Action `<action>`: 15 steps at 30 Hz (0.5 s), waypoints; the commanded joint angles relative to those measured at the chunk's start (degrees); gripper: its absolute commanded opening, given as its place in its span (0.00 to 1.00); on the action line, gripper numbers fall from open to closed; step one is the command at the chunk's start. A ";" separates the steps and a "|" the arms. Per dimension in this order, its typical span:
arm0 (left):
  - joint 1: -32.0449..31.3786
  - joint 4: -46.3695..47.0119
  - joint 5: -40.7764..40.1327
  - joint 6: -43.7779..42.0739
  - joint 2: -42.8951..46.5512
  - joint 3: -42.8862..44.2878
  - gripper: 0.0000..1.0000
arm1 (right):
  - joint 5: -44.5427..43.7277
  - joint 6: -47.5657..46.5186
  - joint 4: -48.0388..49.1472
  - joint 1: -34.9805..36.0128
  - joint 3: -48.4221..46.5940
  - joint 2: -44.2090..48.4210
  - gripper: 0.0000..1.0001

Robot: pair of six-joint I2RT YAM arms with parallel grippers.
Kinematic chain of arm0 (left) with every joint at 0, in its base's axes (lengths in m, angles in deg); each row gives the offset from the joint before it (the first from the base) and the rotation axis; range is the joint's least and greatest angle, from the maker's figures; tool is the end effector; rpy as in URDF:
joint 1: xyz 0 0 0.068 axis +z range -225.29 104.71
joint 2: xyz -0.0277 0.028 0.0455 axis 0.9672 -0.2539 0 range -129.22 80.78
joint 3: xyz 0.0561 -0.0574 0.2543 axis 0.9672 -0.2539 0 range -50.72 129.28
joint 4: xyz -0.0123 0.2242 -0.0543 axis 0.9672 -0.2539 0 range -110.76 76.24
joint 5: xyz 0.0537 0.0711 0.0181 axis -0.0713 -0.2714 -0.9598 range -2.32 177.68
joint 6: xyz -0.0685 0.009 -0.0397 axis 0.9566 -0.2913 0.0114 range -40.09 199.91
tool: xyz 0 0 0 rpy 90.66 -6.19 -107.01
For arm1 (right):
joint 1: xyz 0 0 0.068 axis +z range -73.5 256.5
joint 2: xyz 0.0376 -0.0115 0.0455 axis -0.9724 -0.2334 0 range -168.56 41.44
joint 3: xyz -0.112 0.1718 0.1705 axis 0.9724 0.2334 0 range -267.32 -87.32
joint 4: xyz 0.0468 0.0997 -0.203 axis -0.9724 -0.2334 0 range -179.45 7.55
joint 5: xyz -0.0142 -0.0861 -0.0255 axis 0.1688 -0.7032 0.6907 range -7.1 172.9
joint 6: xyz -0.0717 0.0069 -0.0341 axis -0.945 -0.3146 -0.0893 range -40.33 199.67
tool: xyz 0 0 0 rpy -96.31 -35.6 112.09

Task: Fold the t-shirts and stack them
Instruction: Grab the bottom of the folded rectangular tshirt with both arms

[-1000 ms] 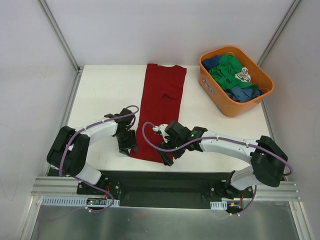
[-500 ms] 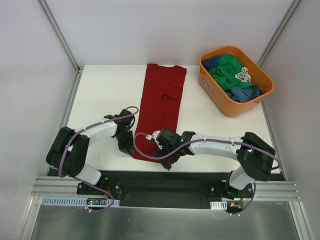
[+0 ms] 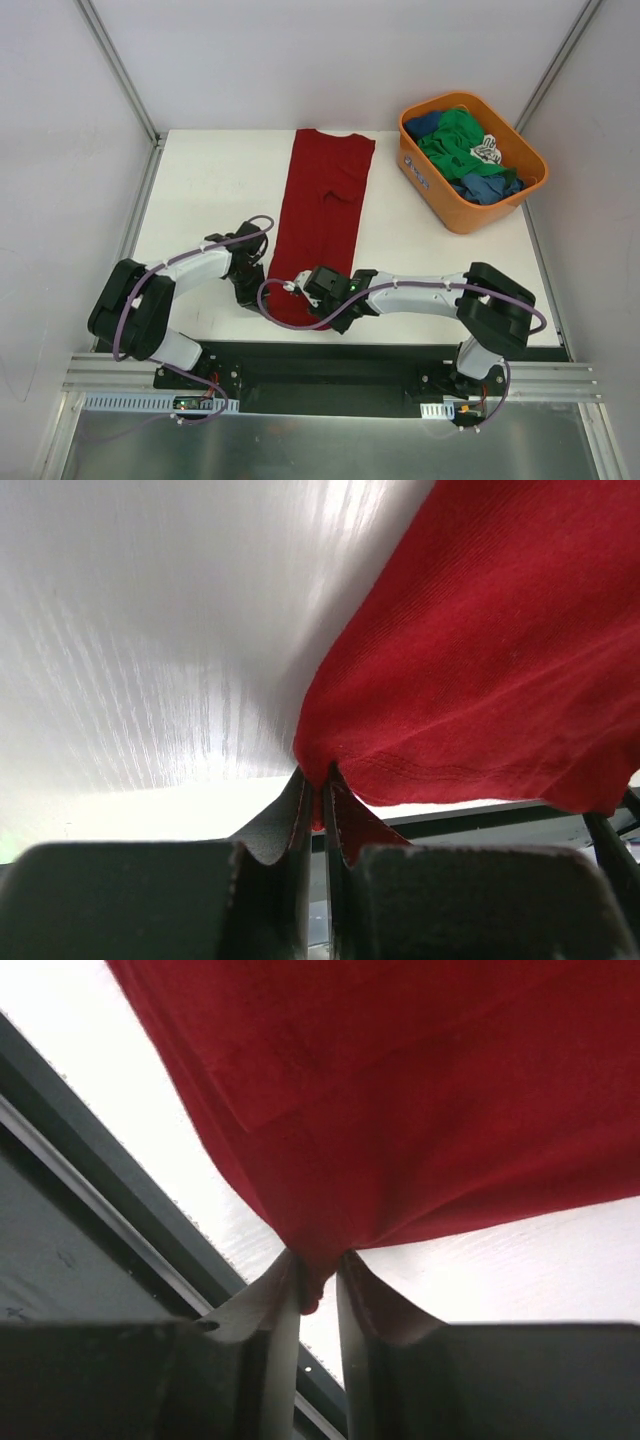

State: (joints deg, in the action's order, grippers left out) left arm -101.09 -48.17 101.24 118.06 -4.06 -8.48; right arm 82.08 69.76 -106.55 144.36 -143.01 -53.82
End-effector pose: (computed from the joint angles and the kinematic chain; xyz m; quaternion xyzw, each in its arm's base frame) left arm 0.1958 -0.1126 0.1336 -0.0929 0.9823 -0.1590 0.0332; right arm 0.1173 0.2854 0.1534 -0.6100 0.7590 0.1042 0.2026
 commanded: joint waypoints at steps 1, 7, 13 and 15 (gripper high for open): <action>-0.13 -2.06 1.29 3.68 4.50 -4.44 0.00 | 3.71 1.12 -0.42 1.23 1.18 3.23 0.17; -0.30 -2.76 6.91 6.50 15.83 -8.22 0.00 | 13.71 3.14 -0.07 1.23 3.73 10.26 0.10; -0.30 -3.64 10.87 6.59 25.42 -4.37 0.00 | 16.39 3.24 -2.17 0.79 3.91 17.65 0.08; -0.30 -3.56 8.87 6.15 26.21 -0.59 0.00 | 14.45 2.53 -2.71 -0.96 3.30 19.40 0.09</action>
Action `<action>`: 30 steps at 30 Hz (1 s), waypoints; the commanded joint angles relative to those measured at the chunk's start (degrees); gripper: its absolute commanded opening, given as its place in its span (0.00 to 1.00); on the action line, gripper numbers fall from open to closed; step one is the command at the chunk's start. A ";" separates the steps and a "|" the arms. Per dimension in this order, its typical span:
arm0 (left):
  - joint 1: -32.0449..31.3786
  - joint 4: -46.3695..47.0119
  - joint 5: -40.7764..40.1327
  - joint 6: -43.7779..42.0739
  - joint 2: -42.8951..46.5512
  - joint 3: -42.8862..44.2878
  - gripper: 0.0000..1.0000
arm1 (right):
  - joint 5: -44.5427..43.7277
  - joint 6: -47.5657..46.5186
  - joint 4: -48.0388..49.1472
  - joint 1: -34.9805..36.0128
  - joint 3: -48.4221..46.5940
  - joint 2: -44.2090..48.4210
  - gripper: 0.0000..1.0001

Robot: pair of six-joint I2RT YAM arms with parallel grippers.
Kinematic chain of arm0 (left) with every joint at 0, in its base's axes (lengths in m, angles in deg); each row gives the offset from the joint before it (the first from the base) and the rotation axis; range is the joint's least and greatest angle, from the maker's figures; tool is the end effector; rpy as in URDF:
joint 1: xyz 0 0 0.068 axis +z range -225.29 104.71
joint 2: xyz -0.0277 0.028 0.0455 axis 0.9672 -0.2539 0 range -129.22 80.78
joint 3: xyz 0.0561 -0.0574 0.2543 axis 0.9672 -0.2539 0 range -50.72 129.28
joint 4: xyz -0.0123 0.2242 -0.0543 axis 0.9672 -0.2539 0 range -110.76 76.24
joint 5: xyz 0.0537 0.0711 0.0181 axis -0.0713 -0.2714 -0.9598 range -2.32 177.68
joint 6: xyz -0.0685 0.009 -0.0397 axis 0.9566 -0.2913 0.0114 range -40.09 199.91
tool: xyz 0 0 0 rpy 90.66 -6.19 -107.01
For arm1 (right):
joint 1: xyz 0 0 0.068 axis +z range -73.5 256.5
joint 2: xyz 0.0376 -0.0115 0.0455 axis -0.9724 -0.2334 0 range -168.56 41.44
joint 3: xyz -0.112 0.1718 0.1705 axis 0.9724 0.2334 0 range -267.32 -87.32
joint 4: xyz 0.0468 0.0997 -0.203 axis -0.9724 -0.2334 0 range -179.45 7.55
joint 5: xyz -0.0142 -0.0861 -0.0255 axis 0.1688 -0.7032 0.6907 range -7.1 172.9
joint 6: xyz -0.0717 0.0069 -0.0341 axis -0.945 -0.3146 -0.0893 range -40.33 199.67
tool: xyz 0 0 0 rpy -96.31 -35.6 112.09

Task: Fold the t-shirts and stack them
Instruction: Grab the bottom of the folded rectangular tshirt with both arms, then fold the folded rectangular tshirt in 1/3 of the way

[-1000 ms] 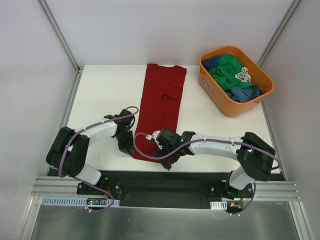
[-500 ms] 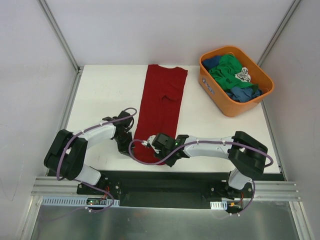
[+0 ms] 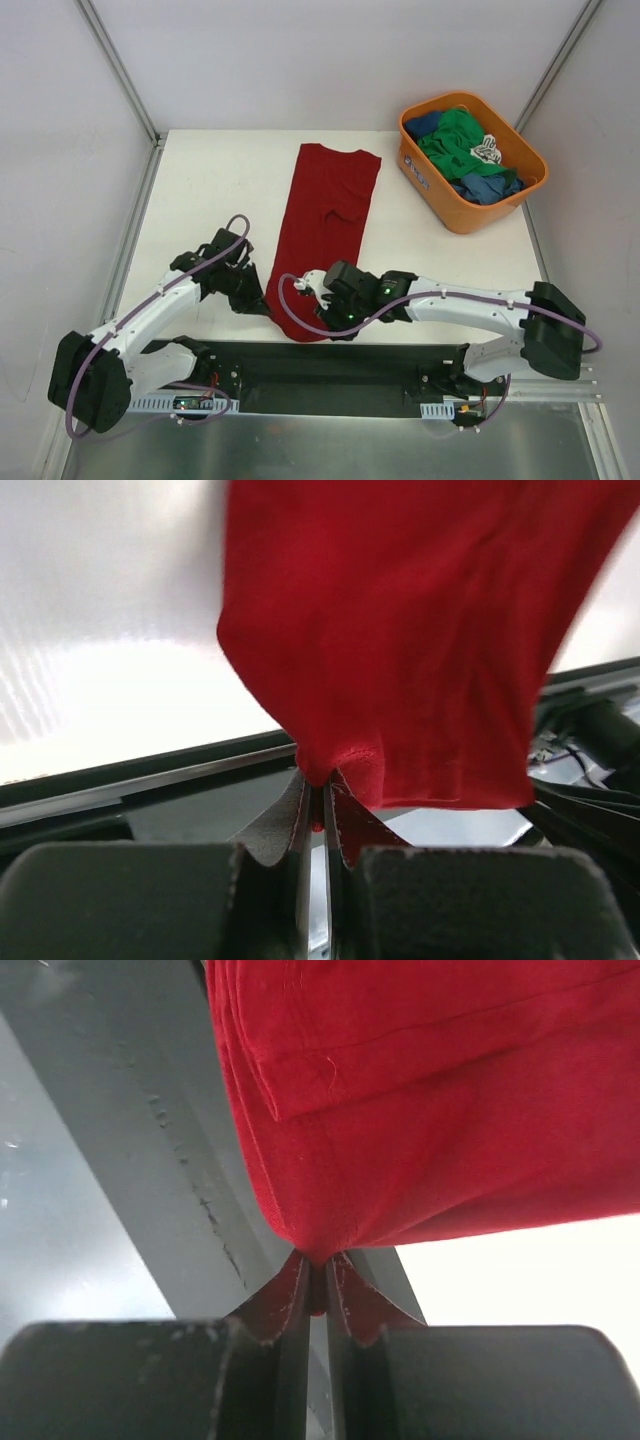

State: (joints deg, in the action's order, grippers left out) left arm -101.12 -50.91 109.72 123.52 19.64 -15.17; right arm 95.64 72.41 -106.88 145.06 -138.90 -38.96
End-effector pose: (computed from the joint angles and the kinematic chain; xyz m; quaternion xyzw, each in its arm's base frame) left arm 0.1472 -0.0999 0.1793 -0.1029 0.9494 -0.2844 0.0843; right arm 0.0869 0.2625 0.2050 -0.6071 0.7227 0.2503 0.2158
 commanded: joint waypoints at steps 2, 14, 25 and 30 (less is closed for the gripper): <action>-0.28 -0.82 -1.55 -0.37 1.13 10.58 0.00 | -0.42 -0.20 -2.47 -4.38 -1.68 5.77 0.08; 2.09 1.20 -7.02 -11.26 -25.92 42.04 0.00 | -9.65 -5.12 -1.33 -20.21 -9.76 3.24 0.06; 7.45 1.20 -1.92 -12.41 -42.90 56.73 0.00 | -5.62 -6.27 -0.10 -30.66 -20.23 -10.28 0.04; 8.42 1.20 -0.07 -13.29 -47.57 59.45 0.00 | -4.22 -6.71 -0.18 -33.74 -23.83 -15.04 0.04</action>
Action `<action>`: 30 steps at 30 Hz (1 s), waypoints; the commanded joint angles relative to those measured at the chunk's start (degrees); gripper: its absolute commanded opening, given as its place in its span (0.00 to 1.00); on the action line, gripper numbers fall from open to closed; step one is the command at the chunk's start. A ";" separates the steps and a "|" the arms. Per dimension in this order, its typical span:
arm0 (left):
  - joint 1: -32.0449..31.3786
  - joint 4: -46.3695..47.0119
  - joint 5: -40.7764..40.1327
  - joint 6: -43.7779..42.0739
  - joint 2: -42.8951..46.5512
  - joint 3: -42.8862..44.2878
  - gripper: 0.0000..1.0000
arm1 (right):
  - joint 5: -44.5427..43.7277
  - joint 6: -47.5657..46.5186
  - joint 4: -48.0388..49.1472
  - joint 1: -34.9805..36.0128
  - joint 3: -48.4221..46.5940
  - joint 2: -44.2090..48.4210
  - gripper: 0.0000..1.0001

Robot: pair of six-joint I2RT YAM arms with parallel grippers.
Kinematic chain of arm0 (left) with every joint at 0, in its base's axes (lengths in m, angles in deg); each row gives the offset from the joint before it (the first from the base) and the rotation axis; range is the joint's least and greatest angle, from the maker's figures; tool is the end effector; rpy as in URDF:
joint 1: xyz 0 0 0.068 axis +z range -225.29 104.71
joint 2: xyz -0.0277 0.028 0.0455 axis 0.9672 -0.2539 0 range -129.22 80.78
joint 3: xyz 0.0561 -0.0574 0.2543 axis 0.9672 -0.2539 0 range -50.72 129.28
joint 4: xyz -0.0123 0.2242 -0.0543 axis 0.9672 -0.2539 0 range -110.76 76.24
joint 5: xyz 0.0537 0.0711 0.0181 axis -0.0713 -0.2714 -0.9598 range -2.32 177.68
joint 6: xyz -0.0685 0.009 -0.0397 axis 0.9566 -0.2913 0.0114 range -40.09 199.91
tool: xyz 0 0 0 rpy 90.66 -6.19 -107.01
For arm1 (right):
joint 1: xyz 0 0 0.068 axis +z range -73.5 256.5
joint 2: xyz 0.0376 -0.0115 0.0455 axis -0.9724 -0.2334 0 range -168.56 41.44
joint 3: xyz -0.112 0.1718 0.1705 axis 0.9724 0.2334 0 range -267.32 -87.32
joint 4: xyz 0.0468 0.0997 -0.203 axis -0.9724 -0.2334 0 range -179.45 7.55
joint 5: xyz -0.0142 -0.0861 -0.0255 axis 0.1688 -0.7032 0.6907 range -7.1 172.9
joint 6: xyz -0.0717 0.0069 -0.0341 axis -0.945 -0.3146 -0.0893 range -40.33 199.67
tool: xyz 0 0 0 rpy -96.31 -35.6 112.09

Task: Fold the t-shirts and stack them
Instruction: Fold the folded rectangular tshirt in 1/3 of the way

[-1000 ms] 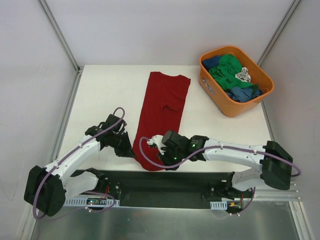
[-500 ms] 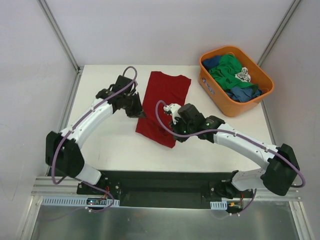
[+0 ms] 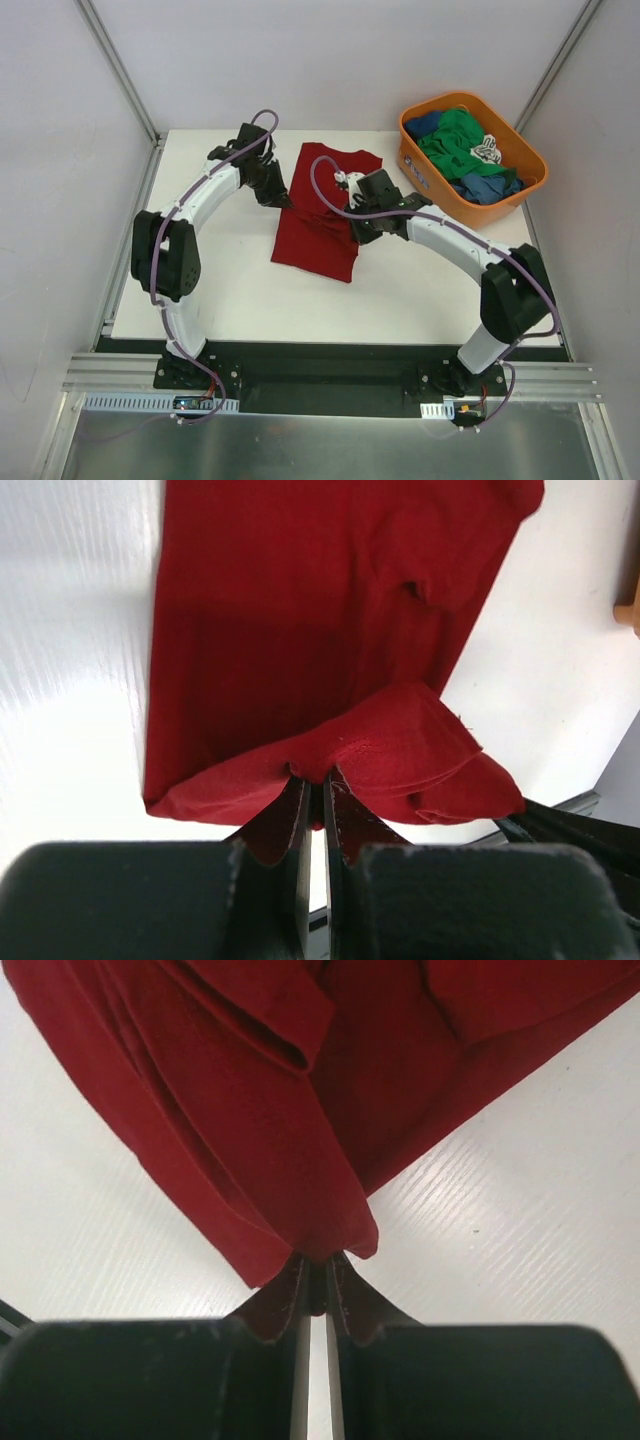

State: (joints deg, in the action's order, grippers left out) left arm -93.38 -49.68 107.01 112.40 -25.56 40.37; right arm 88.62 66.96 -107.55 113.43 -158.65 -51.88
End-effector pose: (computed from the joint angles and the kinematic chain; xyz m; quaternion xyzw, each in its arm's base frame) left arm 0.3732 -0.1458 0.2548 -0.0612 0.9294 -0.2832 0.2286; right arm 0.2764 0.2162 0.2428 -0.4067 0.8361 0.1220 0.3474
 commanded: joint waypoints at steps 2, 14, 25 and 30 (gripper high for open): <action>1.21 -0.03 3.78 -2.34 -4.83 5.23 0.00 | 3.42 -1.09 0.58 -2.91 -5.66 -4.15 0.04; 3.84 -0.11 6.85 -2.79 -15.20 13.06 0.25 | 2.90 1.98 -0.12 -8.09 -15.84 -16.27 0.18; 5.17 -0.11 1.33 -2.79 0.50 -1.07 0.99 | 3.95 2.59 0.57 -9.42 -10.71 -6.89 0.97; 5.08 0.32 0.88 -1.47 7.55 -14.24 0.99 | 1.68 3.92 7.33 -8.11 1.96 5.73 0.97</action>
State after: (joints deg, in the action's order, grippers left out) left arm -88.05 -48.85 109.59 110.35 -24.75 33.88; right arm 91.85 69.19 -105.63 103.99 -164.40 -57.52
